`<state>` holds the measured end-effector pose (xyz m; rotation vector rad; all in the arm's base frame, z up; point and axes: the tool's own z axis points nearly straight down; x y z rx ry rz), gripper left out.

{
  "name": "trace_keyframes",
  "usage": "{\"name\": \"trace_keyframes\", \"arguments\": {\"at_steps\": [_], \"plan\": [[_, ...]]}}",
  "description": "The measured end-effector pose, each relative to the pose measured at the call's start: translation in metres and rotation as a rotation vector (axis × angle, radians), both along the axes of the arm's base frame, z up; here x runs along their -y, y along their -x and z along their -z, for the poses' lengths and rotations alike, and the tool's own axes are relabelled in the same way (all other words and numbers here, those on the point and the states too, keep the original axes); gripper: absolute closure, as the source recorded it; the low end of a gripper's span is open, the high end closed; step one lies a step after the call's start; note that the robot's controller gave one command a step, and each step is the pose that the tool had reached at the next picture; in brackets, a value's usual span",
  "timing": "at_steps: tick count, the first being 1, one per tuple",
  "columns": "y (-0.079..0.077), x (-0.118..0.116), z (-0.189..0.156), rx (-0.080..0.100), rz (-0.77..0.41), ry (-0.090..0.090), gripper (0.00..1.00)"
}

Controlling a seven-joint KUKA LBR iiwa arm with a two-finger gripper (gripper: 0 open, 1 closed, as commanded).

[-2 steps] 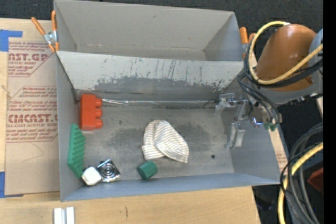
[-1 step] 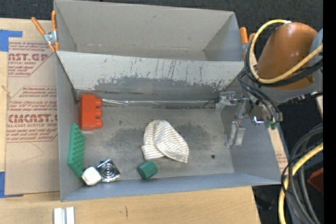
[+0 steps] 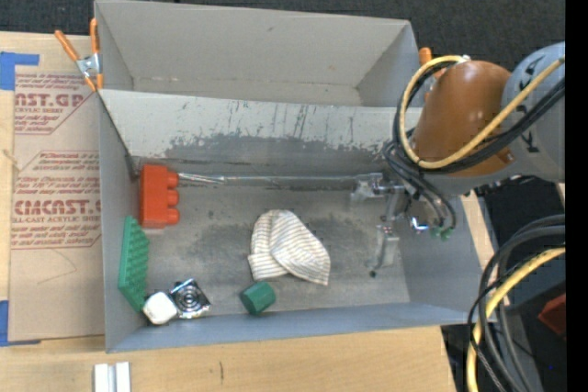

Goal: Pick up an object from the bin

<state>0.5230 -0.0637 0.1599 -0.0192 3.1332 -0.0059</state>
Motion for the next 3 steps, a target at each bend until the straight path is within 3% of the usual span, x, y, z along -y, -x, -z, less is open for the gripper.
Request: {"name": "trace_keyframes", "arguments": {"at_steps": [1,2,3], "plan": [[-0.004,-0.036,0.033,-0.014,-0.026,-0.006,0.00],[-0.029,-0.041,0.049,0.002,-0.074,0.000,0.00],[-0.021,-0.093,0.072,-0.008,-0.259,-0.002,0.00]]}}
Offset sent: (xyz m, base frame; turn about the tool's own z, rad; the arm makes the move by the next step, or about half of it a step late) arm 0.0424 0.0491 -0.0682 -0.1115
